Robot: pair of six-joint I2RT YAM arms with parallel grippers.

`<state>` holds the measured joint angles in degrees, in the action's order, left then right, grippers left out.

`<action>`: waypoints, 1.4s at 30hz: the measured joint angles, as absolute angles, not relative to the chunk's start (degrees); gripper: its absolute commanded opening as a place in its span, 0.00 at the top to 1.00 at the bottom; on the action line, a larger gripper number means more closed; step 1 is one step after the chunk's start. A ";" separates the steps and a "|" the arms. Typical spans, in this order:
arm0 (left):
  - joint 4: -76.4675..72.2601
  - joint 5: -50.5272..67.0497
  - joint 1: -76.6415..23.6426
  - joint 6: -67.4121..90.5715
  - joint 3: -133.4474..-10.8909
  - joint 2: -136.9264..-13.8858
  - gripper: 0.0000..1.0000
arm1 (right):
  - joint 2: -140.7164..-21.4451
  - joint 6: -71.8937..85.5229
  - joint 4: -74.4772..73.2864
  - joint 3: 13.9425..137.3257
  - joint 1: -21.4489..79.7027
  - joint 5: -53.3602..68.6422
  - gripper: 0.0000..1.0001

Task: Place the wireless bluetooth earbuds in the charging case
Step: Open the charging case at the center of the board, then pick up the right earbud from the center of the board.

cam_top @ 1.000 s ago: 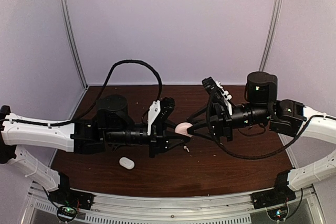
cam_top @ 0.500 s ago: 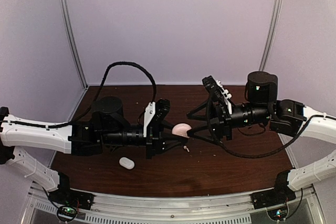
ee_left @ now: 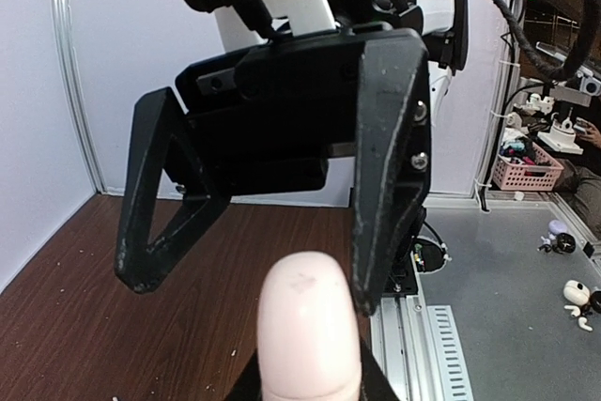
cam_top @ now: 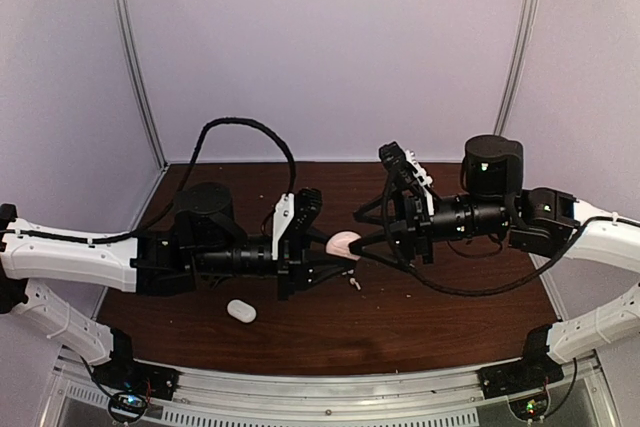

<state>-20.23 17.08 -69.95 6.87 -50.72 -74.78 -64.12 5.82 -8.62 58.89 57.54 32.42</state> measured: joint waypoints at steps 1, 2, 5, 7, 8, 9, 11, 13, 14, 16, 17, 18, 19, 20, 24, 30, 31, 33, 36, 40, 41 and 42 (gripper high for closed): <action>-20.60 17.21 -69.87 6.28 -50.37 -74.76 1.00 | -64.12 5.85 -8.62 58.89 57.54 32.21 0.23; -20.88 17.34 -69.80 5.78 -50.04 -74.72 1.00 | -64.12 5.89 -8.62 58.89 57.58 31.97 0.23; -21.89 18.24 -69.73 3.75 -48.29 -74.39 1.00 | -64.12 5.93 -8.62 58.89 57.58 31.22 0.23; -22.31 19.07 -69.78 2.13 -47.42 -74.37 1.00 | -64.14 5.98 -8.60 58.89 57.56 30.50 0.23; -22.41 19.49 -69.82 1.34 -47.11 -74.35 1.00 | -64.18 5.98 -8.58 58.89 57.49 29.91 0.23; -22.50 19.88 -69.87 0.56 -46.92 -74.32 1.00 | -64.20 5.98 -8.56 58.89 57.49 29.56 0.23; -22.70 20.49 -69.87 -0.71 -46.65 -74.13 1.00 | -64.34 5.98 -8.56 58.89 57.47 29.02 0.23; -22.74 20.73 -69.87 -1.67 -46.33 -73.60 1.00 | -64.53 5.98 -8.54 58.89 57.47 28.49 0.23; -22.74 20.80 -69.87 -1.93 -46.15 -73.36 1.00 | -64.62 5.98 -8.49 58.89 57.47 28.38 0.23; -22.79 20.82 -69.87 -2.31 -45.91 -72.99 1.00 | -64.73 5.98 -8.45 58.89 57.45 28.18 0.23; -23.11 20.78 -69.87 -2.31 -45.71 -72.84 1.00 | -64.73 5.98 -8.45 58.89 57.45 28.18 0.23; -23.49 20.60 -69.87 -2.28 -45.39 -72.69 1.00 | -64.73 5.96 -8.47 58.89 57.45 28.18 0.22; -23.77 20.45 -69.87 -2.24 -45.08 -72.55 1.00 | -64.73 5.93 -8.45 58.89 57.45 28.18 0.22; -24.38 20.14 -69.87 -2.07 -44.56 -72.38 1.00 | -64.73 5.93 -8.47 58.92 57.36 28.18 0.21; -25.87 19.05 -69.84 -1.54 -41.76 -71.22 1.00 | -64.27 5.91 -8.60 58.94 56.05 28.18 0.21; -28.45 16.51 -69.73 -0.32 -35.86 -67.13 1.00 | -63.29 6.44 -8.56 58.94 49.76 27.92 0.27; -28.84 16.21 -69.65 0.14 -35.27 -66.54 1.00 | -63.33 6.63 -8.62 58.94 48.90 27.51 0.28; -29.69 15.46 -69.38 1.08 -34.30 -65.63 1.00 | -64.10 6.92 -8.84 58.92 46.78 26.39 0.30; -30.41 14.74 -69.01 2.26 -33.56 -65.17 1.00 | -67.81 7.16 -10.13 58.92 44.12 24.95 0.32; -31.64 13.67 -68.93 3.75 -31.51 -64.88 1.00 | -75.07 6.79 -13.41 58.67 42.41 22.46 0.36; -31.73 13.54 -68.93 4.01 -31.03 -64.77 1.00 | -76.62 6.66 -14.02 58.33 42.33 22.04 0.38; -31.88 13.41 -68.93 4.23 -30.50 -64.64 1.00 | -78.08 6.55 -14.46 57.89 42.30 21.82 0.40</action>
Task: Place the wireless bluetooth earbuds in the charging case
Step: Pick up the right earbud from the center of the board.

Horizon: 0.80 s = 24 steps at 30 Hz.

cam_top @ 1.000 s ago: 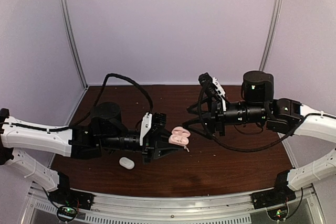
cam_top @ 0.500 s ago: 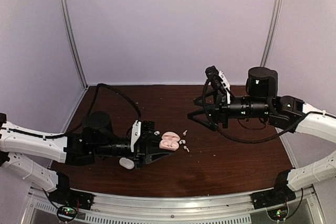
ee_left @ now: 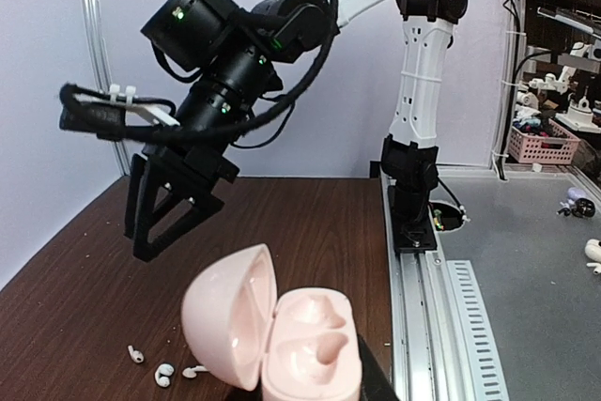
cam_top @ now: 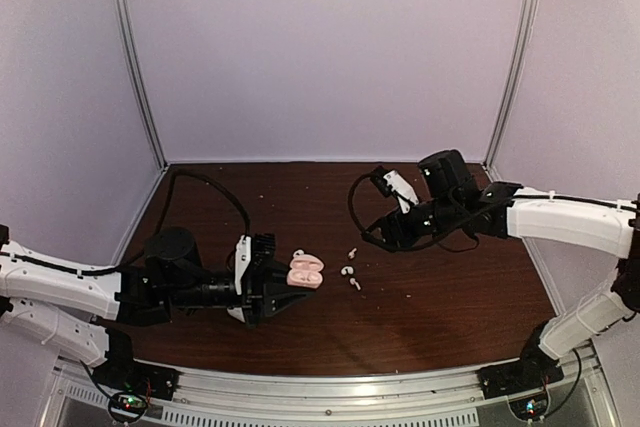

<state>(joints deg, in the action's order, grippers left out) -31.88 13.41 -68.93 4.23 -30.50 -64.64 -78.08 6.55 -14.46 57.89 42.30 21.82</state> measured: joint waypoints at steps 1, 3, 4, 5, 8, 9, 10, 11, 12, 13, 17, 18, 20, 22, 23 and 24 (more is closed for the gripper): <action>-32.01 13.21 -68.93 4.45 -30.11 -64.58 1.00 | -79.57 6.42 -15.16 57.65 42.30 21.63 0.42; -32.12 12.99 -68.93 4.71 -29.78 -64.55 1.00 | -82.87 5.98 -16.53 57.69 42.30 21.45 0.45; -32.18 12.91 -68.88 4.84 -29.74 -64.55 1.00 | -84.34 5.61 -17.08 57.80 42.33 21.37 0.47; -32.36 12.88 -68.86 4.91 -29.71 -64.53 1.00 | -86.11 5.34 -17.87 58.02 42.37 21.19 0.48; -32.80 12.88 -68.82 5.04 -29.65 -64.53 1.00 | -91.57 4.27 -21.10 59.66 42.92 19.99 0.49; -32.93 12.95 -68.82 5.02 -29.58 -64.53 1.00 | -92.71 4.10 -21.93 60.12 43.11 19.57 0.50; -32.99 13.04 -68.82 5.02 -29.47 -64.49 1.00 | -93.76 3.90 -22.83 60.66 43.24 19.35 0.50; -32.99 13.15 -68.77 4.95 -29.26 -64.42 1.00 | -94.67 3.57 -23.77 61.23 43.42 19.20 0.50; -33.01 13.30 -68.77 4.80 -28.95 -64.36 1.00 | -95.39 3.31 -24.62 61.87 43.66 19.14 0.50; -32.99 13.56 -68.77 4.56 -28.64 -64.25 1.00 | -96.16 3.11 -25.34 62.63 43.90 19.07 0.50; -32.62 14.90 -68.71 3.09 -28.03 -64.16 1.00 | -99.29 2.50 -27.14 65.95 44.66 19.09 0.50; -32.49 15.27 -68.69 2.81 -28.05 -64.16 1.00 | -100.07 2.33 -27.44 66.65 44.75 19.11 0.51; -31.99 15.73 -68.66 2.24 -28.05 -64.16 1.00 | -102.21 1.80 -27.97 68.42 45.10 19.11 0.51; -31.57 16.10 -68.66 1.72 -28.05 -64.16 1.00 | -104.07 1.58 -28.62 69.78 45.34 19.07 0.52; -31.55 16.27 -68.66 1.34 -28.05 -64.16 1.00 | -104.97 1.52 -29.04 70.32 45.45 19.00 0.52; -31.55 16.40 -68.66 1.04 -28.05 -64.16 1.00 | -105.73 1.45 -29.45 70.83 45.65 18.94 0.52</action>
